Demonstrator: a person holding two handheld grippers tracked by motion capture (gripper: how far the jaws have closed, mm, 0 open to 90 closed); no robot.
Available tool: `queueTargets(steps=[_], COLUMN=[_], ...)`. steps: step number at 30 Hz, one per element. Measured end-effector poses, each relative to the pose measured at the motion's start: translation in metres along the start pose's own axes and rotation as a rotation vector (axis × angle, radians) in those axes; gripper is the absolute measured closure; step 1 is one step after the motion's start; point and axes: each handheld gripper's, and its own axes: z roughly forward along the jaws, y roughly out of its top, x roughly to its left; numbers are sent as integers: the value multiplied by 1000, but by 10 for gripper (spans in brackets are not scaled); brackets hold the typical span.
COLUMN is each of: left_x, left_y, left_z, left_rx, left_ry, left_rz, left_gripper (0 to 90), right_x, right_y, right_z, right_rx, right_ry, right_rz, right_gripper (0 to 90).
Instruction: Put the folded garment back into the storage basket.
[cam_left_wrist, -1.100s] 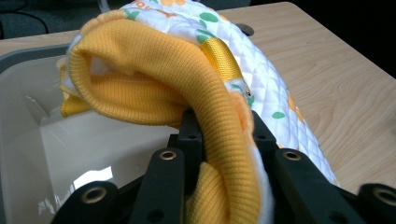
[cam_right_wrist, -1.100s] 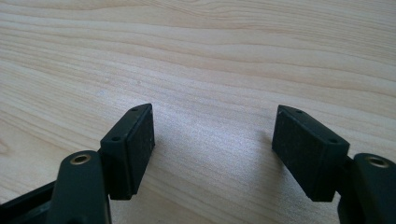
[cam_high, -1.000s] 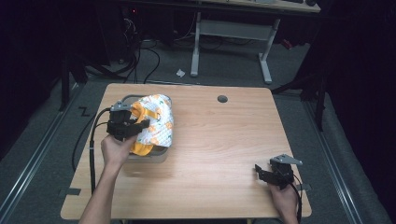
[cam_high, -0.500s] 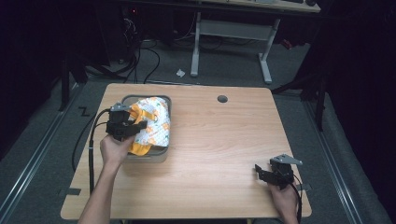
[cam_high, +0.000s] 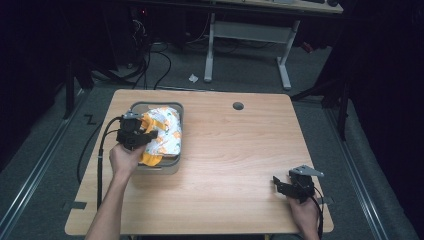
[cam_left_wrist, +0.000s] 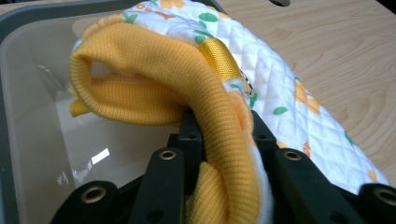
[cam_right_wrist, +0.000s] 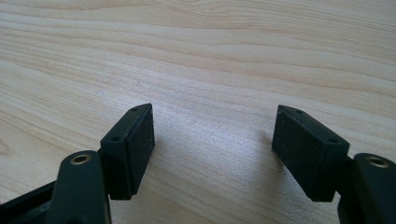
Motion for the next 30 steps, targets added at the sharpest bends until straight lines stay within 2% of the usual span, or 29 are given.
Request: queueTargets(steps=[12,16,23,27,30], left_x=[2,3,3,3,-1], left_y=[-1,-2,-3,-3,-2], left_z=[12,17,22,28,32], left_rx=[37,67,77,111,140], left_ry=[21,39,50,81,116], left_rz=[6,21,18,28,62], left_gripper=[732,732,732,729,723], right_x=[0,0,0,0,0], right_y=[0,0,0,0,0], right_z=[0,0,0,0,0], right_rx=[1,1,1,1,1], right_ry=[0,0,0,0,-1], right_rz=[2,3,3,3,3], right_gripper=[301,301,301,301,301])
